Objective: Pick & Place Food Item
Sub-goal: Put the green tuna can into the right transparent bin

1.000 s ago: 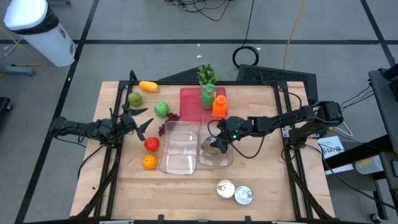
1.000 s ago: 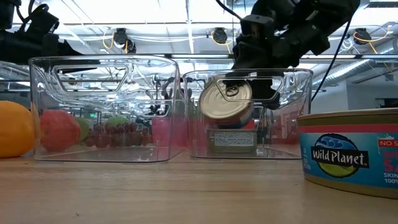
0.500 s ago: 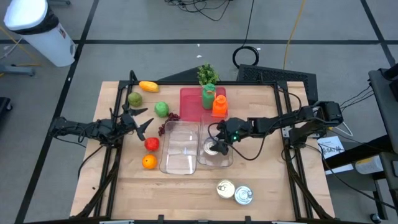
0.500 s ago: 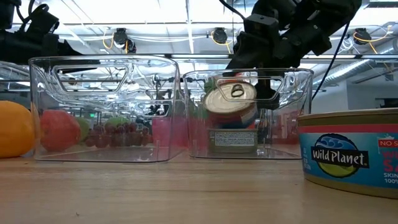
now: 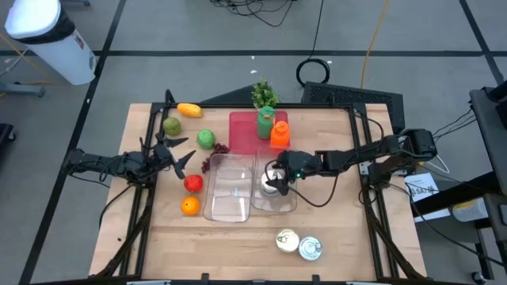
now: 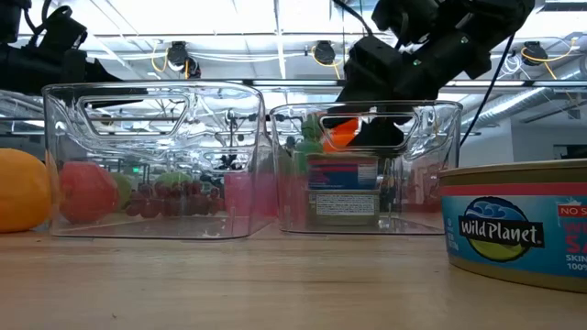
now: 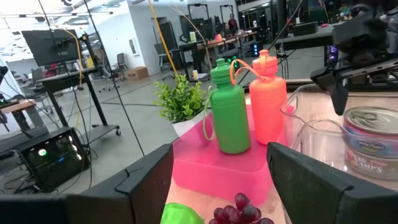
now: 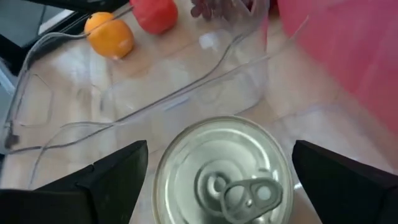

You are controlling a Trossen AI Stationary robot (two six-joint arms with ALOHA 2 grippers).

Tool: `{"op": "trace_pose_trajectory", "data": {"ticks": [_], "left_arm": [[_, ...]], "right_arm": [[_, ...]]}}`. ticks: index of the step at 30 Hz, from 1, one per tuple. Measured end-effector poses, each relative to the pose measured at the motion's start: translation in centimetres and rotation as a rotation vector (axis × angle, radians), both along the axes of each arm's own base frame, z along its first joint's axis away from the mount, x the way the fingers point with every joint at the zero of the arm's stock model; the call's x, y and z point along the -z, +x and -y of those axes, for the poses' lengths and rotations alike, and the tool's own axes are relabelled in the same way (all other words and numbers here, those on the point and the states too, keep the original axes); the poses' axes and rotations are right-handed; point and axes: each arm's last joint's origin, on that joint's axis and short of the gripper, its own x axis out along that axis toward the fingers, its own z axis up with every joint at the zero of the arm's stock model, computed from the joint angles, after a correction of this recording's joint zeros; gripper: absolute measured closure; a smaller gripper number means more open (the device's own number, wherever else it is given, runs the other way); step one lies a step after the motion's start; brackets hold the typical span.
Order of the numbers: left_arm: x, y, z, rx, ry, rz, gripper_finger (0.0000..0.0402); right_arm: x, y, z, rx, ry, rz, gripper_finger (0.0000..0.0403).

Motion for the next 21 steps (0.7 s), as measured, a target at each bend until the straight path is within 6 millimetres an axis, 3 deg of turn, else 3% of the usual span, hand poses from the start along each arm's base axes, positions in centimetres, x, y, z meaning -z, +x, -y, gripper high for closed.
{"op": "trace_pose_trajectory", "data": {"ticks": [8,14,17,21], "left_arm": [[0.0,0.0,0.0,0.000,0.000,0.000,0.0128],[0.0,0.0,0.0,0.000,0.000,0.000,0.0128],[0.0,0.0,0.0,0.000,0.000,0.000,0.0128],[0.0,0.0,0.0,0.000,0.000,0.000,0.0128]], "right_arm": [[-1.0,-0.3,-0.9,-0.001,-0.139,0.035,0.0024],[-4.4,-1.9,-2.1,-0.026,-0.204,0.147,0.0023],[-6.6,-3.2,-3.7,-0.096,-0.183,0.236,0.0023],[-9.0,-5.5,-7.5,-0.263,-0.140,0.361,0.0023]]}}
